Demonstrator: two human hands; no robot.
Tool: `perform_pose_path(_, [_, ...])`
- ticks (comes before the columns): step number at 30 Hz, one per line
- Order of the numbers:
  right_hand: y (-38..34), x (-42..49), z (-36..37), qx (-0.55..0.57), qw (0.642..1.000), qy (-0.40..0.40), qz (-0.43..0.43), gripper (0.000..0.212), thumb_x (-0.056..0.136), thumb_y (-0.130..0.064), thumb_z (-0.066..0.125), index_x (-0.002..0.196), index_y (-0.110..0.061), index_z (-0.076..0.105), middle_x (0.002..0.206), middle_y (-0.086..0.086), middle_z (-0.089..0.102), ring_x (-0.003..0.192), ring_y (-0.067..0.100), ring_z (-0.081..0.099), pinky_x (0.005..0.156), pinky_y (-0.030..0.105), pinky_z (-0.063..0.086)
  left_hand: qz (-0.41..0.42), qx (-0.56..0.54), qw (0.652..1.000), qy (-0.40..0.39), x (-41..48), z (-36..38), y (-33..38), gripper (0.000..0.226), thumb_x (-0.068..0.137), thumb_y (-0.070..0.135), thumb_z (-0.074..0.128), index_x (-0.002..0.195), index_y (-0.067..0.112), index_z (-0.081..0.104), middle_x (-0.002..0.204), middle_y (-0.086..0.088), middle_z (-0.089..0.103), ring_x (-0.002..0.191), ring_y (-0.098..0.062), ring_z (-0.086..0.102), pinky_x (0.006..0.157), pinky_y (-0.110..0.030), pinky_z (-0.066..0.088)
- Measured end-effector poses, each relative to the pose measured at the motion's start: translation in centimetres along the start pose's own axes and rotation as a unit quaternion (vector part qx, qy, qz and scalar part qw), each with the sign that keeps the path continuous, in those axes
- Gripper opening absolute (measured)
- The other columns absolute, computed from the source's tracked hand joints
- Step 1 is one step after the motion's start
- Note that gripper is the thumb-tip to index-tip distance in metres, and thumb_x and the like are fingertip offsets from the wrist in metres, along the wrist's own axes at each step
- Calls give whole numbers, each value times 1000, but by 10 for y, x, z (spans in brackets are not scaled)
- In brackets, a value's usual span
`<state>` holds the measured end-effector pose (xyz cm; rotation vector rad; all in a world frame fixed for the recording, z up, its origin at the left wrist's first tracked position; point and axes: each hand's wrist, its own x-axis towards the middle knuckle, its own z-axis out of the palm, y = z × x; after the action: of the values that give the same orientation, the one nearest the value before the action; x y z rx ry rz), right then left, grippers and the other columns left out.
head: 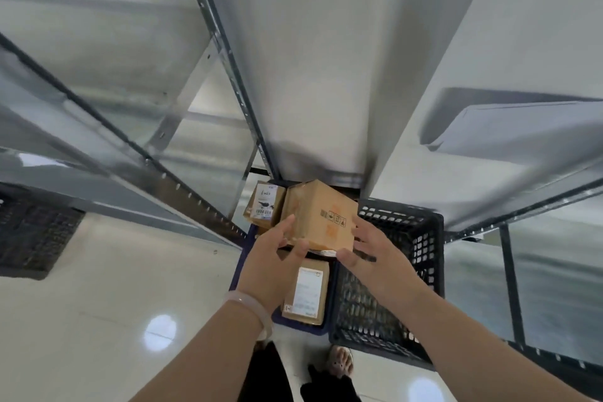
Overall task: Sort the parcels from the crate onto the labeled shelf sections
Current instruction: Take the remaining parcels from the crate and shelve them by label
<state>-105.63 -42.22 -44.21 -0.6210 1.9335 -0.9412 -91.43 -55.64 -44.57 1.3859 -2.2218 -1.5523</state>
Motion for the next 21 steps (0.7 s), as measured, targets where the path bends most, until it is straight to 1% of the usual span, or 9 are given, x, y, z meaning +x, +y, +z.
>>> perform_pose_path(1, [7, 9, -3, 3, 1000, 6, 14, 70, 85, -50, 64, 144, -50, 27, 139, -23, 42, 123, 0, 43, 102, 27, 38, -7, -2, 1000, -4, 12, 2, -4, 52, 96, 30, 59, 145, 32, 42, 130, 15, 49, 111, -1, 48, 74, -6, 36])
perform_pose_path(4, [46, 42, -3, 3, 996, 18, 83, 69, 90, -44, 61, 149, -40, 25, 131, -25, 42, 124, 0, 40, 104, 25, 32, -29, -5, 999, -19, 55, 13, -27, 52, 97, 30, 57, 146, 34, 40, 141, 13, 47, 116, 0, 44, 86, -13, 36])
perform_pose_path(5, [61, 53, -1, 0, 994, 19, 107, 68, 92, -45, 59, 150, -38, 25, 134, -23, 42, 128, 3, 39, 107, 28, 31, -36, -3, 999, -28, 68, 16, -35, 51, 98, 31, 56, 146, 35, 39, 143, 13, 45, 119, 0, 43, 90, -15, 35])
perform_pose_path(8, [114, 93, 12, -7, 978, 24, 207, 67, 94, -53, 50, 152, -33, 22, 155, -5, 33, 141, 17, 33, 114, 37, 28, -50, 20, 997, -54, 106, 31, -75, 50, 100, 32, 51, 148, 35, 36, 147, 11, 42, 131, -7, 41, 98, -20, 33])
perform_pose_path(11, [157, 137, 31, 36, 958, 37, 283, 60, 99, -48, 42, 152, -25, 27, 155, 0, 34, 140, 23, 33, 108, 31, 28, -48, 32, 995, -79, 142, 45, -117, 49, 102, 29, 46, 149, 33, 34, 149, 11, 40, 134, -6, 37, 104, -21, 30])
perform_pose_path(12, [171, 152, 38, 58, 949, 52, 304, 57, 100, -49, 41, 151, -26, 30, 153, 0, 35, 139, 24, 35, 111, 34, 29, -42, 42, 994, -89, 154, 51, -131, 48, 103, 29, 44, 149, 33, 33, 150, 11, 38, 136, -5, 35, 108, -22, 29])
perform_pose_path(15, [207, 194, 60, 106, 931, 102, 334, 53, 100, -47, 41, 147, -26, 37, 151, 2, 39, 135, 27, 39, 112, 45, 33, -20, 63, 990, -121, 188, 73, -170, 49, 104, 29, 40, 152, 33, 28, 157, 14, 27, 143, -1, 22, 120, -28, 20])
perform_pose_path(18, [239, 233, 81, 131, 928, 127, 326, 54, 102, -42, 37, 150, -18, 32, 154, 8, 34, 140, 28, 33, 114, 42, 27, -6, 58, 986, -153, 215, 95, -199, 53, 105, 28, 37, 155, 31, 18, 161, 17, 14, 146, 2, 8, 124, -32, 11])
perform_pose_path(21, [256, 261, 97, 159, 893, 150, 393, 62, 99, -55, 33, 148, -18, 38, 149, 9, 40, 133, 30, 42, 110, 43, 33, -7, 67, 980, -189, 232, 113, -221, 55, 105, 32, 34, 156, 30, 13, 163, 16, 7, 147, 1, 4, 123, -31, 6])
